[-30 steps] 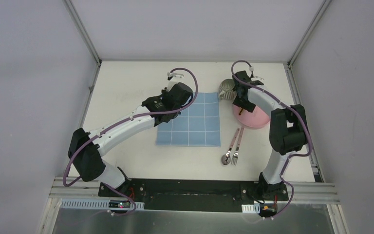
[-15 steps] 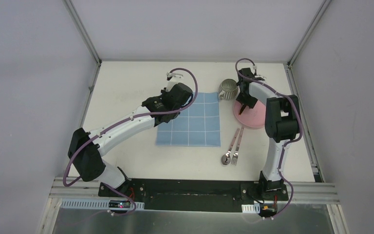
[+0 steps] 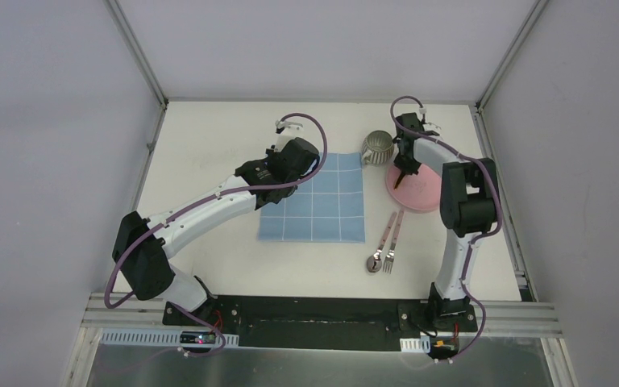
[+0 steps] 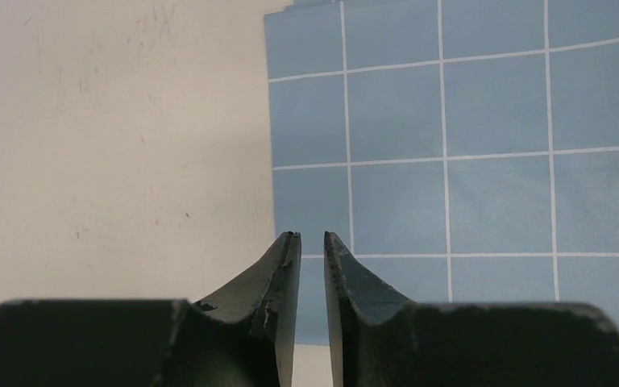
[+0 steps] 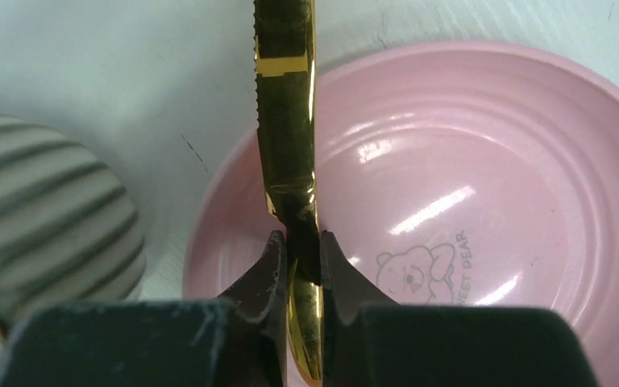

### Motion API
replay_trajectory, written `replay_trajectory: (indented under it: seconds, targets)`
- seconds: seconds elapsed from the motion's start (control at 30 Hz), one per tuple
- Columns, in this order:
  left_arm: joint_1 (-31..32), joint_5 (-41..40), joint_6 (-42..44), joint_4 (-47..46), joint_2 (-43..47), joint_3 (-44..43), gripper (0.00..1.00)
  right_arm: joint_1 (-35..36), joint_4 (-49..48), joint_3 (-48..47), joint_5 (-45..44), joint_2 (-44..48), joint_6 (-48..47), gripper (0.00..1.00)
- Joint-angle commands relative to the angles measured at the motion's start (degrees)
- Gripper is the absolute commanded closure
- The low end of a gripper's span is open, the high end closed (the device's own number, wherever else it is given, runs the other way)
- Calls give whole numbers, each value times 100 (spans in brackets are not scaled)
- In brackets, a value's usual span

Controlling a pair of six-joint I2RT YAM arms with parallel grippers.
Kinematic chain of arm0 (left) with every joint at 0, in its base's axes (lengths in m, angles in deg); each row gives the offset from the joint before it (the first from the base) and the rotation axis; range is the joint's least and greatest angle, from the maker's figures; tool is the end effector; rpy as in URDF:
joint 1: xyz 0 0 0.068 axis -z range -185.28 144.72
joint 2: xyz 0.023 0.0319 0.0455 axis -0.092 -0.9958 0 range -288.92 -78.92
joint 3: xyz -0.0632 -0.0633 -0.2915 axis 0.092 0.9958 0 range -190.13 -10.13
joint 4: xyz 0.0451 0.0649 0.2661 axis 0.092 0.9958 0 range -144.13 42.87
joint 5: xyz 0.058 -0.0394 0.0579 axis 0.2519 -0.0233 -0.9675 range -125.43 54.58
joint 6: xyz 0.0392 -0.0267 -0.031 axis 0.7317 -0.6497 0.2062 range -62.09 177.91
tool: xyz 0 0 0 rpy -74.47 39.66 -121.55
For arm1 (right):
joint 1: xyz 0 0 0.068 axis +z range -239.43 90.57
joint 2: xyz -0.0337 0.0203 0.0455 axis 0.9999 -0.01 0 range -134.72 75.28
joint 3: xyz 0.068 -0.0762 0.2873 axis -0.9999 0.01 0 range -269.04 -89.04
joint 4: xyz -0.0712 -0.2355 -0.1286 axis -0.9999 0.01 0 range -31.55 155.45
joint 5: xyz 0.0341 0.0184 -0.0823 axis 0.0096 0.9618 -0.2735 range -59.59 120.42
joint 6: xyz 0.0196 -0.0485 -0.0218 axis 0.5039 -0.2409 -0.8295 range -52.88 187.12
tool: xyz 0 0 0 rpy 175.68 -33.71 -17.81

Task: Set the dinner table for one person
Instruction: Pick up the knife at the center of the board, then place the knife at the center of the board.

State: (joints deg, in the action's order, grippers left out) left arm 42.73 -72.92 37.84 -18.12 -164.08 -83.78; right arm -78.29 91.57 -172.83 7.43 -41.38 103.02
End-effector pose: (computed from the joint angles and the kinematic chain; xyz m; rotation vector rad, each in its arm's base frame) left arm 0.2420 -0.2329 0.3381 0.2473 2.1855 0.1390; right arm 0.4455 0.0720 0.1861 0.6648 2.5059 -0.2630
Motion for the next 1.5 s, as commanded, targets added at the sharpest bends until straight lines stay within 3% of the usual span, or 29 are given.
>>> replay_trajectory:
  seconds: [0.0, 0.4, 0.53, 0.77, 1.07, 1.47]
  targets:
    - [31, -94, 22, 18, -30, -77, 81, 6, -126, 566, 269, 639, 77, 100]
    - [32, -6, -14, 11, -40, -132, 82, 485, 266, 1865, 70, 3017, 135, 100]
    - [30, 14, -23, 9, 1, -116, 82, 661, 606, 2218, 431, 3604, 195, 100]
    - [31, 138, -82, 7, 43, -65, 83, 1549, 942, 3134, 716, 4526, 920, 100]
    - [50, 234, -140, 10, 84, -13, 83, 2418, 979, 3913, 747, 4772, 1753, 100]
    - [84, 279, -190, 10, 122, 53, 83, 2671, 993, 4313, 753, 4837, 1982, 100]
